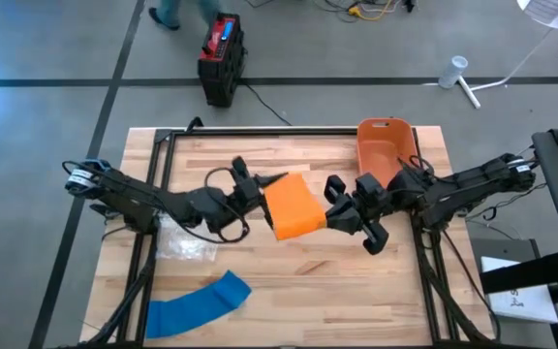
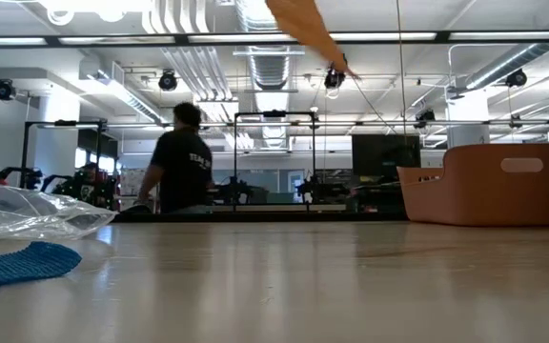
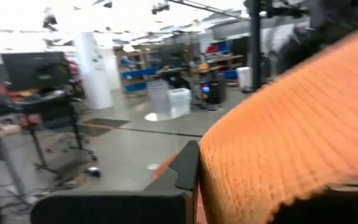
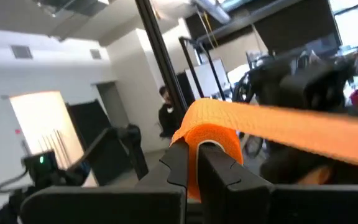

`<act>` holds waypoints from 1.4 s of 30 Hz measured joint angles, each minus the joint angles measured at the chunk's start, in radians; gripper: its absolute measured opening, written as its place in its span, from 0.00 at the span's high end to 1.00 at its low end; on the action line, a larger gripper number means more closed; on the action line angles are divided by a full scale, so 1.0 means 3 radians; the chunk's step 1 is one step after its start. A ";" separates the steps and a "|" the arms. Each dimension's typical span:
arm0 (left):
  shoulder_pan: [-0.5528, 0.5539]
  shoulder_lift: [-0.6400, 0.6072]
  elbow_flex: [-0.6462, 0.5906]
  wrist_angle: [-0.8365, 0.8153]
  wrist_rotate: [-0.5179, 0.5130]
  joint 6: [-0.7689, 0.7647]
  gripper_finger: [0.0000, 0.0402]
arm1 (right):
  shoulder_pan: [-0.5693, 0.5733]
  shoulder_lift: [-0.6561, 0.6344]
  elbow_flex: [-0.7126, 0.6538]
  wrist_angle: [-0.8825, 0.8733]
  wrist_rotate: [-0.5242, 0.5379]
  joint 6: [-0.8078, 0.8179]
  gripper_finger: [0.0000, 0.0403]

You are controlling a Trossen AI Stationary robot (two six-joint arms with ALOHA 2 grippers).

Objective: Roll bandage
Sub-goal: Roll the orange bandage

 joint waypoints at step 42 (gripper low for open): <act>0.0474 -0.0022 0.0000 -0.0187 0.0742 -0.0189 1.00 | 0.0222 -0.0024 0.0398 -0.0546 -0.0685 -0.1406 0.98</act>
